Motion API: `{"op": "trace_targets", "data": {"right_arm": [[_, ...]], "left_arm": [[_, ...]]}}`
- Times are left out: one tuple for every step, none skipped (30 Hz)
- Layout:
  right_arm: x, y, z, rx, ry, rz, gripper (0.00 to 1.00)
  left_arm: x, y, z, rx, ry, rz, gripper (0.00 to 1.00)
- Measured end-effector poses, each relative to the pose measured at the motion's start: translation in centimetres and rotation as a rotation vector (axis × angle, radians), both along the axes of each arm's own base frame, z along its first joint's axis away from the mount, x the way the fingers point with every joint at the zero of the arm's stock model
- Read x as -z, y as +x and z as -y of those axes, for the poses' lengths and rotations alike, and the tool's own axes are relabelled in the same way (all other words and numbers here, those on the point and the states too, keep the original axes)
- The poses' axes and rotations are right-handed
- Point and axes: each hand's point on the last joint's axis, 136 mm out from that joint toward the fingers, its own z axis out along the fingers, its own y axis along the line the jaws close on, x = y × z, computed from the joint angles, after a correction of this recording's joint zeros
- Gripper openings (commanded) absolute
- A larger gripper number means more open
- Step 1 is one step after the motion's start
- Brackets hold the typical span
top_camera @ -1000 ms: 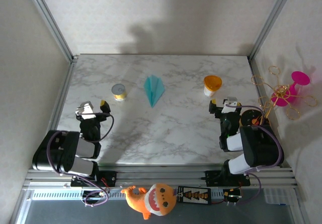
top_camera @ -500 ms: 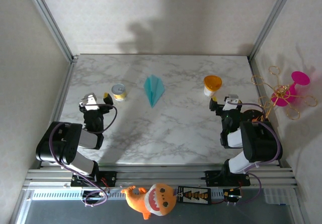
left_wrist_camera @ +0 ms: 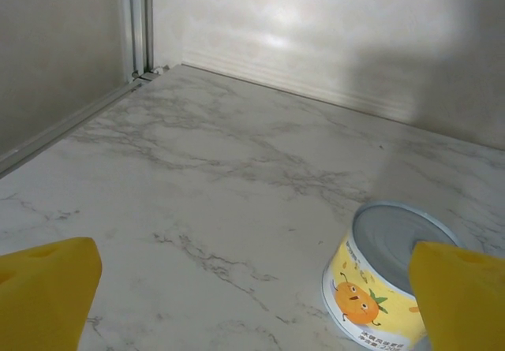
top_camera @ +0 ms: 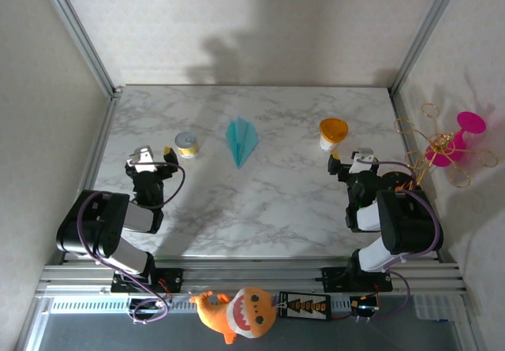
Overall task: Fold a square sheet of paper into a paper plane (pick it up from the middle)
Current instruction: Reset both arms
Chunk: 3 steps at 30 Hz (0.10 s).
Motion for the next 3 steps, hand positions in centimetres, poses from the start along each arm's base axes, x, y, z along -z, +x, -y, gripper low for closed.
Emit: {"op": "trace_targets", "data": {"right_arm": [[0.00, 0.00, 0.00, 0.000, 0.000, 0.000, 0.99], [0.00, 0.00, 0.01, 0.000, 0.000, 0.000, 0.99], [0.00, 0.00, 0.03, 0.001, 0.000, 0.000, 0.99]], "left_arm": [[-0.03, 0.08, 0.06, 0.003, 0.001, 0.000, 0.99], [-0.01, 0.10, 0.08, 0.004, 0.002, -0.002, 0.99], [0.03, 0.10, 0.11, 0.007, 0.002, -0.004, 0.99]]}}
